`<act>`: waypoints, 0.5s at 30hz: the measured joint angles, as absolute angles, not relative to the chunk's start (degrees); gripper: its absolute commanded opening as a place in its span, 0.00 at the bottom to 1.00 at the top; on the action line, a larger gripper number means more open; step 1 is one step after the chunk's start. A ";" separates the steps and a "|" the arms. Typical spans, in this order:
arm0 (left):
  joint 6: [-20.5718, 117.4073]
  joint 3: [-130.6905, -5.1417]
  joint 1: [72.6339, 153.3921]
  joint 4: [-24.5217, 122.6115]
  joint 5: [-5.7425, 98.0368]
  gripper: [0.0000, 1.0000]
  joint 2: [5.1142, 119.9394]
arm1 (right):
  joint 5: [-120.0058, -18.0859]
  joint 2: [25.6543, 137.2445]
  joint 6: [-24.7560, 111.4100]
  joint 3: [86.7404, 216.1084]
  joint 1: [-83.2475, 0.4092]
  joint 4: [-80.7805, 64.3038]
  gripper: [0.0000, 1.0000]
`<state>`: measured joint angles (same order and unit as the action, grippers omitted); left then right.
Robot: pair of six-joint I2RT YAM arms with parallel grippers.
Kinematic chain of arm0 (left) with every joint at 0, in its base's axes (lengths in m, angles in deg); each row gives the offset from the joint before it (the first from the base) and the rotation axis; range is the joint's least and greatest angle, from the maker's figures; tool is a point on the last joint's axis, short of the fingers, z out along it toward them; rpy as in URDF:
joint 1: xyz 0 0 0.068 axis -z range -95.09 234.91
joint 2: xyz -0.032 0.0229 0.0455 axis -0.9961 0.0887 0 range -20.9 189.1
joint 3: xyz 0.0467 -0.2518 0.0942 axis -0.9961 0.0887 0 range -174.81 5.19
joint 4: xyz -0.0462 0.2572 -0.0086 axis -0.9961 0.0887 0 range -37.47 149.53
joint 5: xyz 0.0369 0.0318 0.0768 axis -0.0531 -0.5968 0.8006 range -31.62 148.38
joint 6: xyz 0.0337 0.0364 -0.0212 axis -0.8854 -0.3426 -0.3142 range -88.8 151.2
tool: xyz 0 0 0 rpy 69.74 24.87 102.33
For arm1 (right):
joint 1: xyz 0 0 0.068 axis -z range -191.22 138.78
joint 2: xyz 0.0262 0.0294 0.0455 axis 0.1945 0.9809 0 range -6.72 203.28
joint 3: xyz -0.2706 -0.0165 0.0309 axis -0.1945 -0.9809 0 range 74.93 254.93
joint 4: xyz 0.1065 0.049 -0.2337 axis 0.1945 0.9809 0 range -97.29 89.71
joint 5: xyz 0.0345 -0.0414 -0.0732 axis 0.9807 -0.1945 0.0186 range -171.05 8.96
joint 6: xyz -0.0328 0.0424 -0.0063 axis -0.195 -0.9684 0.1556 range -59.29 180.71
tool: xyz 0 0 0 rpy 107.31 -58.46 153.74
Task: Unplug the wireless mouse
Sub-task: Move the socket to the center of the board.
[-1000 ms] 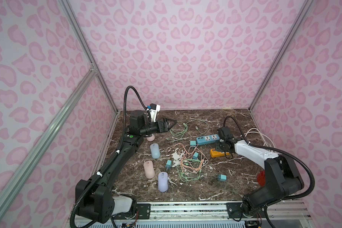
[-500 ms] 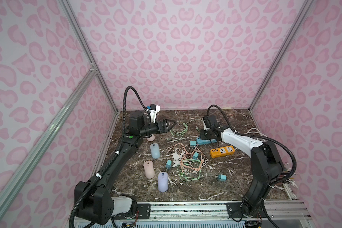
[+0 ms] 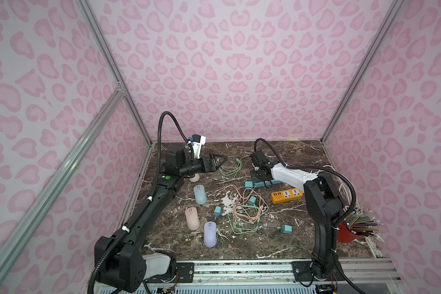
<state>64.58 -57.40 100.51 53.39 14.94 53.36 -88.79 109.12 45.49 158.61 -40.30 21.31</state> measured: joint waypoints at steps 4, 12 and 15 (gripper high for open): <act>64.32 -57.40 100.51 54.16 15.15 1.00 52.88 | -90.08 109.25 45.42 158.02 -40.08 20.74 0.32; 64.21 -57.40 100.51 54.40 15.33 1.00 52.88 | -90.69 108.68 45.27 156.03 -38.29 17.57 0.32; 64.19 -57.40 100.51 54.40 15.35 1.00 52.88 | -90.87 107.56 45.31 154.55 -36.41 17.25 0.32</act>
